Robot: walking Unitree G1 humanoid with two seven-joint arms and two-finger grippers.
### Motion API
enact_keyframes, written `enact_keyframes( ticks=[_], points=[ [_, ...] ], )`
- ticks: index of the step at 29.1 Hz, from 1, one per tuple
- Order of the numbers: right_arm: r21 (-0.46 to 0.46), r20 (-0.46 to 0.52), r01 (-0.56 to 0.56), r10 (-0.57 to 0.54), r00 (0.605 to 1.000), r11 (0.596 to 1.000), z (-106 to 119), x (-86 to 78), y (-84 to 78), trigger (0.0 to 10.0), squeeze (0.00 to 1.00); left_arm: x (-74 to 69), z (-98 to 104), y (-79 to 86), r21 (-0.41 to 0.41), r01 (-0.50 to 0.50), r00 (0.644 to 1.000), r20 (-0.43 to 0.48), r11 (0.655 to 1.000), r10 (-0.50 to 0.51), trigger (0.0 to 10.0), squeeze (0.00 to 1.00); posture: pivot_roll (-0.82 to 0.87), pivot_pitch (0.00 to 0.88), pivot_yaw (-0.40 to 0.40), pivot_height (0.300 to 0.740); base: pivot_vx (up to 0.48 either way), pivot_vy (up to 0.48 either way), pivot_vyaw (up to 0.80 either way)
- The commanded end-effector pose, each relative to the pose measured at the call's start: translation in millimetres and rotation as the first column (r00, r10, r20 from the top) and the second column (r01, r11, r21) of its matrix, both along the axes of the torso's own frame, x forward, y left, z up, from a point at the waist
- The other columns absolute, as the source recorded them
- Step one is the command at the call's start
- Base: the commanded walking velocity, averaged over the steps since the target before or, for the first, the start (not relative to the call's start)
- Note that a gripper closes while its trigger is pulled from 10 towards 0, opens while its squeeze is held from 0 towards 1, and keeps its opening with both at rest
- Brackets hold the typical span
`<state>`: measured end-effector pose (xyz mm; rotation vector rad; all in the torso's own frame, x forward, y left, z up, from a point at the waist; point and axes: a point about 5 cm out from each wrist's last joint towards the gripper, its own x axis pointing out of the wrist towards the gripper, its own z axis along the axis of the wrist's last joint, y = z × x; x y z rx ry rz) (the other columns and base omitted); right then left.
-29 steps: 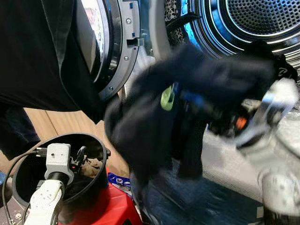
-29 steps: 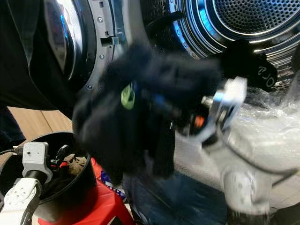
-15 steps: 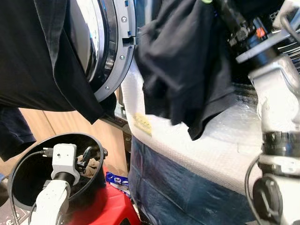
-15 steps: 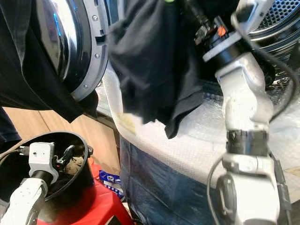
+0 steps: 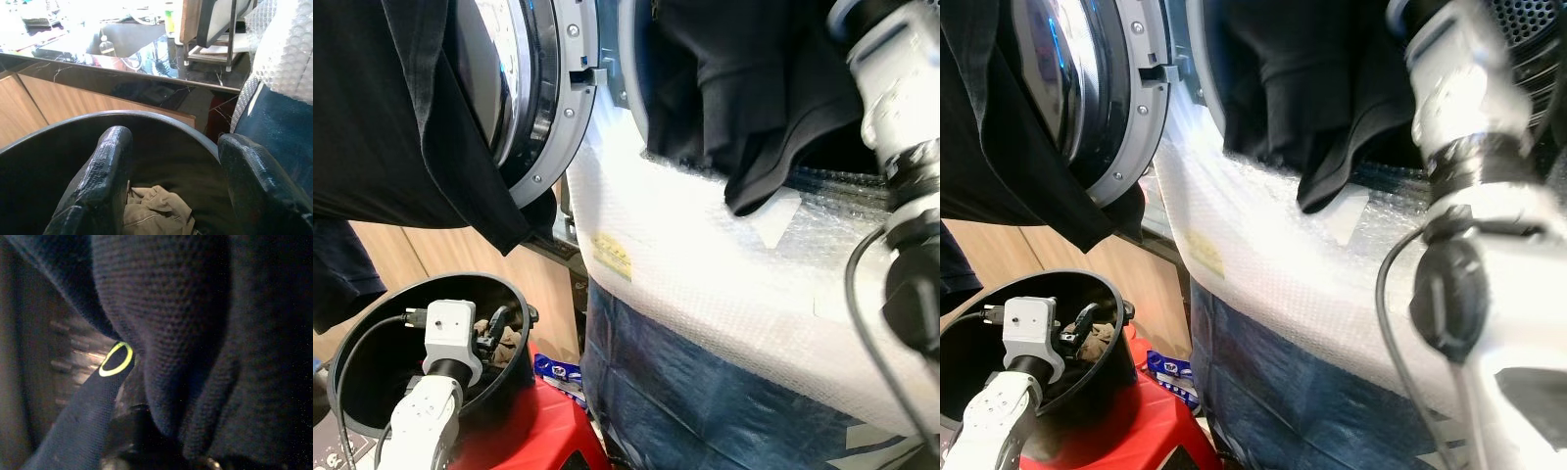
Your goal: Clothes washing
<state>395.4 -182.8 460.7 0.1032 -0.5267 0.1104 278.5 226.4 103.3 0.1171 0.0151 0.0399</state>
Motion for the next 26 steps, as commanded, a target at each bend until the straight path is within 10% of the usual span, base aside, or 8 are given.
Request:
enact_keyframes(
  ticks=[1,5,6,9,10,16,17,26],
  points=[
    [-0.049,-0.008,0.11,-0.111,0.994,0.993,4.1,-0.7,-3.3,0.0,0.0,2.8,4.8,-3.1,-0.002,0.007,1.0,0.015,1.0,-0.007,10.0,0.0,0.19,0.0,0.021,0.74,0.0,0.0,0.0],
    [-0.025,-0.007,0.284,-0.285,0.959,0.958,6.5,-2.8,-16.7,0.0,0.0,0.1,5.7,-0.9,-0.007,-0.013,1.0,0.021,1.0,0.013,10.0,0.0,0.2,0.0,0.026,0.74,0.0,0.0,0.0],
    [0.006,-0.028,0.282,-0.281,0.959,0.959,3.4,-1.2,-16.7,3.2,0.0,-1.2,5.3,0.8,-0.004,-0.027,0.999,0.022,1.0,0.027,10.0,0.0,0.21,0.0,0.03,0.74,0.0,0.0,0.0],
    [0.013,-0.082,0.238,-0.236,0.968,0.971,-8.5,5.3,-9.5,2.2,0.0,-1.9,5.3,2.1,0.0,-0.035,0.999,0.024,0.999,0.035,10.0,0.0,0.22,0.0,0.03,0.74,0.0,0.0,0.0],
    [-0.063,-0.172,0.161,-0.169,0.97,0.985,-32.4,16.0,7.1,10.0,0.0,-1.3,5.9,2.3,0.003,-0.032,0.999,0.023,0.999,0.032,10.0,0.0,0.22,0.0,0.03,0.74,0.0,0.0,0.0],
    [-0.22,-0.313,0.028,-0.098,0.945,0.975,-79.4,29.2,34.9,10.0,0.0,1.1,8.4,6.3,0.005,-0.044,0.999,0.022,0.999,0.044,10.0,0.0,0.22,0.0,0.033,0.74,0.0,0.0,0.0],
    [-0.217,-0.323,0.056,-0.126,0.938,0.975,-83.0,30.0,32.2,10.0,1.0,1.3,7.8,4.5,0.005,-0.035,0.999,0.016,0.999,0.035,10.0,0.0,0.22,0.0,0.037,0.74,0.0,0.0,0.0],
    [-0.156,-0.35,0.091,-0.141,0.926,0.983,-89.8,30.7,19.6,10.0,1.0,3.3,7.0,0.1,0.038,0.01,1.0,-0.002,0.999,-0.01,10.0,0.0,0.2,0.0,0.044,0.74,0.0,0.0,0.0]
  ],
)
